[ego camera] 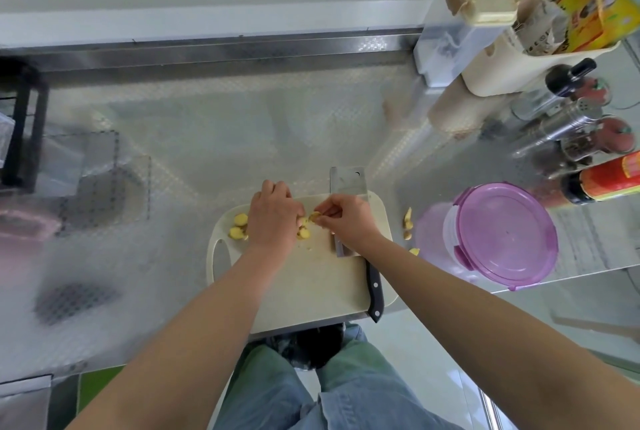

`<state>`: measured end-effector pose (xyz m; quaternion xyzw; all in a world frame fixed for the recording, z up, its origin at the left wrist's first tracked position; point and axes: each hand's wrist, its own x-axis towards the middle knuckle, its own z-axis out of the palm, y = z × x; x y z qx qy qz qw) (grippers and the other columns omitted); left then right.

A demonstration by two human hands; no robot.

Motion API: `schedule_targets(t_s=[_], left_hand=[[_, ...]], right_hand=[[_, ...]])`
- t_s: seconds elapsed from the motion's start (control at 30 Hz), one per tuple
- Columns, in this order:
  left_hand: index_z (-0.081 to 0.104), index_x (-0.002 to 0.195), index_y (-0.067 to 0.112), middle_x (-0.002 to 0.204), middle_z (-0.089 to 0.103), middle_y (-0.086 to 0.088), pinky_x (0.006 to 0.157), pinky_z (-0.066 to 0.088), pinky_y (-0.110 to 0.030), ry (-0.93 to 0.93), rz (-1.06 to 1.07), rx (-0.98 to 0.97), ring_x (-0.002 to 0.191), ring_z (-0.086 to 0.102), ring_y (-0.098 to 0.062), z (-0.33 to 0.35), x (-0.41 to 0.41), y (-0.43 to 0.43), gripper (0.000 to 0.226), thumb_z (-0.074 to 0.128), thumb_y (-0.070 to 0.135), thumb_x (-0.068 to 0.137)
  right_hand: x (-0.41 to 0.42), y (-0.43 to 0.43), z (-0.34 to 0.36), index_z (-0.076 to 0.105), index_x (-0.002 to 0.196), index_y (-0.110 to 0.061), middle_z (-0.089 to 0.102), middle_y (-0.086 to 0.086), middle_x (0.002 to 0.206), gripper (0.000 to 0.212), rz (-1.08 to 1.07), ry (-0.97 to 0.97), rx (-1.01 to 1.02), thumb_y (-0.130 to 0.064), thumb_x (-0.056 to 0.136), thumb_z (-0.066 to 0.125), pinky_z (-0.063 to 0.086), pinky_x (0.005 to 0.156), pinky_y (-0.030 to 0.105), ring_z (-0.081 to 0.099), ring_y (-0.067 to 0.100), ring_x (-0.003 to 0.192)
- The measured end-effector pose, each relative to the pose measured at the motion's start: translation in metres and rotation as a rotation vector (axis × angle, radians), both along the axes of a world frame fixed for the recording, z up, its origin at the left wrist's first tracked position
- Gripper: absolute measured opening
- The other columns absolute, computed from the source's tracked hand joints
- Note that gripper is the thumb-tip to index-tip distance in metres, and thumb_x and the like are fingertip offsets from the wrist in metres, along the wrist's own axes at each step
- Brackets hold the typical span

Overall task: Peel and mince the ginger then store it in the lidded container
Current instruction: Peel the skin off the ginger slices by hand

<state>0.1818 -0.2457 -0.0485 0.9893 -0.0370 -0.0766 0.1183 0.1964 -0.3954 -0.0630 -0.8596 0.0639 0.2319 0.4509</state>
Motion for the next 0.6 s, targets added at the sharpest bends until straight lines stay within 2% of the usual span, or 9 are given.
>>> schedule_targets(t_s=[0.13, 0.23, 0.37, 0.47, 0.6], left_hand=[[0.074, 0.093, 0.025, 0.098, 0.055, 0.002, 0.078, 0.030, -0.026, 0.054, -0.075, 0.069, 0.102, 0.044, -0.023, 0.001, 0.006, -0.002, 0.011, 0.069, 0.024, 0.084], [0.073, 0.094, 0.024, 0.099, 0.055, 0.002, 0.083, 0.033, -0.026, 0.075, -0.078, 0.044, 0.104, 0.043, -0.022, -0.001, 0.008, -0.002, 0.010, 0.068, 0.024, 0.085], [0.074, 0.088, 0.025, 0.084, 0.058, 0.006, 0.077, 0.031, -0.024, 0.071, 0.055, -0.104, 0.098, 0.044, -0.019, -0.001, 0.010, 0.007, 0.007, 0.069, 0.027, 0.085], [0.075, 0.088, 0.023, 0.069, 0.044, 0.013, 0.079, 0.036, -0.029, 0.081, 0.156, -0.259, 0.094, 0.048, -0.019, 0.001, 0.011, 0.010, 0.007, 0.070, 0.024, 0.084], [0.074, 0.094, 0.026, 0.083, 0.065, 0.006, 0.081, 0.031, -0.030, 0.107, 0.127, -0.302, 0.097, 0.050, -0.020, -0.003, 0.013, 0.009, 0.011, 0.065, 0.029, 0.088]], right_hand=[[0.003, -0.003, 0.000, 0.067, 0.078, -0.025, 0.072, 0.000, 0.081, 0.016, -0.007, 0.002, -0.001, -0.014, 0.077, 0.079, 0.057, 0.084, 0.036, 0.069, 0.016, 0.082], [0.004, -0.004, 0.002, 0.068, 0.079, -0.022, 0.071, 0.001, 0.081, 0.014, 0.008, 0.022, 0.009, -0.013, 0.079, 0.078, 0.056, 0.084, 0.032, 0.068, 0.015, 0.081], [0.004, -0.001, 0.004, 0.073, 0.089, -0.013, 0.071, 0.000, 0.085, 0.009, 0.042, 0.042, 0.011, -0.012, 0.080, 0.075, 0.053, 0.079, 0.021, 0.064, 0.008, 0.078], [0.005, 0.002, 0.005, 0.072, 0.089, -0.010, 0.070, -0.001, 0.082, 0.010, 0.034, 0.034, 0.049, -0.008, 0.080, 0.075, 0.053, 0.076, 0.022, 0.062, 0.006, 0.071], [0.005, 0.008, 0.007, 0.071, 0.102, -0.011, 0.072, 0.002, 0.086, 0.022, 0.048, -0.002, 0.043, -0.008, 0.081, 0.074, 0.053, 0.077, 0.020, 0.062, 0.007, 0.072]])
